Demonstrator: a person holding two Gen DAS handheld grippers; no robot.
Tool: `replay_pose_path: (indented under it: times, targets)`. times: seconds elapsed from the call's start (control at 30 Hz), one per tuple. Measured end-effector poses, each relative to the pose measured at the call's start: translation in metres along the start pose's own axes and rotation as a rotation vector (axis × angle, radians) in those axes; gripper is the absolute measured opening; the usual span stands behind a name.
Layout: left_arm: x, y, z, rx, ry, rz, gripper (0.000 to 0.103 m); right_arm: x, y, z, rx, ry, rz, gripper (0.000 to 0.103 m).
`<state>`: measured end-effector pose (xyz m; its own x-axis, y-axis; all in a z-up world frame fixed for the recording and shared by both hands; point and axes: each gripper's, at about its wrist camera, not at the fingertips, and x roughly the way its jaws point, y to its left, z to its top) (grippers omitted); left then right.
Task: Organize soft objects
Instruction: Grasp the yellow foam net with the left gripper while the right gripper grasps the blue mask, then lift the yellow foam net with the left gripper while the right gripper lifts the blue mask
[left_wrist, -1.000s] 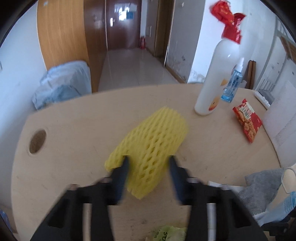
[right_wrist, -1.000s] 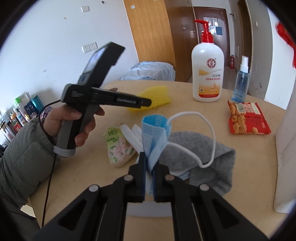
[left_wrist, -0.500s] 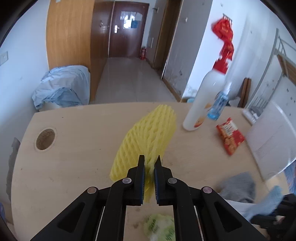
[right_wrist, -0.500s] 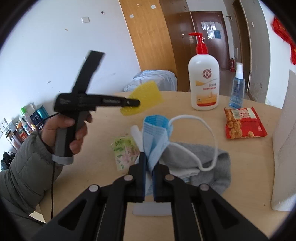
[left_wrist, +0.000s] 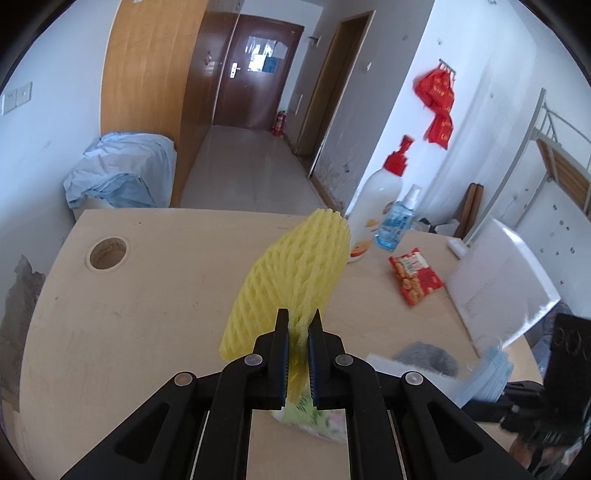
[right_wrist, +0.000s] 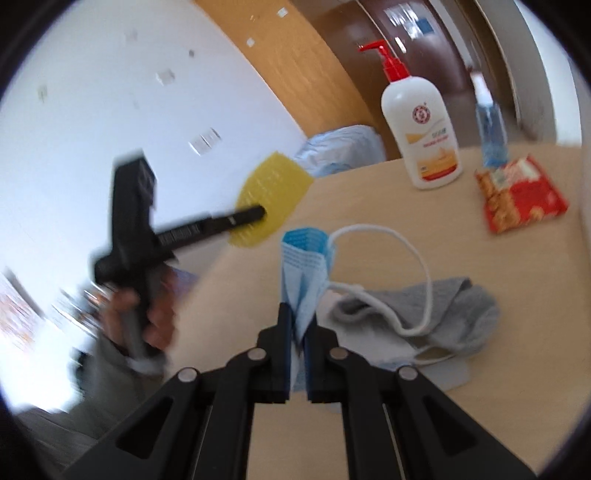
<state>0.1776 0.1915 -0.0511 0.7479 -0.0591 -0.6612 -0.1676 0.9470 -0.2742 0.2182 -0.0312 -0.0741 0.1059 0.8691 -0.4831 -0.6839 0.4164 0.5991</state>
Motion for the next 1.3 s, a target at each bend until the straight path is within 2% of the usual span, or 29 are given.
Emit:
replay_pose_path:
  times: [0.07,0.13,0.2,0.27,0.33,0.47,0.6,0.73,0.97,1.2,1.3]
  targets:
    - [-0.013,-0.001,-0.004,-0.008,-0.024,-0.012,0.009,-0.009,-0.001,0.002,0.056,-0.028,0.107,0.008]
    - [-0.024,-0.001,-0.006,-0.011,-0.050,-0.012,0.009,-0.014,-0.003,0.005,0.066,-0.060,0.115,0.008]
    - [-0.036,-0.004,-0.009,-0.010,-0.065,-0.014,0.009,-0.023,-0.002,0.007,0.097,-0.092,0.188,0.008]
    - [-0.043,-0.007,-0.014,-0.009,-0.070,-0.025,0.009,-0.030,0.001,0.009,0.095,-0.126,0.207,0.008]
    - [-0.049,-0.011,-0.018,-0.004,-0.072,-0.036,0.009,-0.027,0.007,0.010,0.045,-0.125,0.113,0.008]
    - [-0.057,-0.016,-0.027,0.002,-0.076,-0.050,0.009,0.003,0.003,0.000,-0.069,-0.060,-0.155,0.008]
    - [-0.062,-0.020,-0.034,0.006,-0.068,-0.047,0.009,0.020,0.004,-0.009,-0.146,-0.041,-0.268,0.008]
    - [-0.066,-0.023,-0.039,0.011,-0.070,-0.056,0.009,0.018,0.001,-0.009,-0.188,-0.033,-0.288,0.010]
    - [-0.070,-0.026,-0.046,0.015,-0.068,-0.065,0.009,0.010,0.019,-0.018,-0.268,-0.057,-0.326,0.044]
    - [-0.070,-0.026,-0.049,0.021,-0.065,-0.063,0.009,0.003,0.030,-0.027,-0.262,-0.062,-0.300,0.046]
    - [-0.072,-0.026,-0.053,0.020,-0.065,-0.066,0.009,-0.007,0.039,-0.042,-0.311,-0.071,-0.338,0.046]
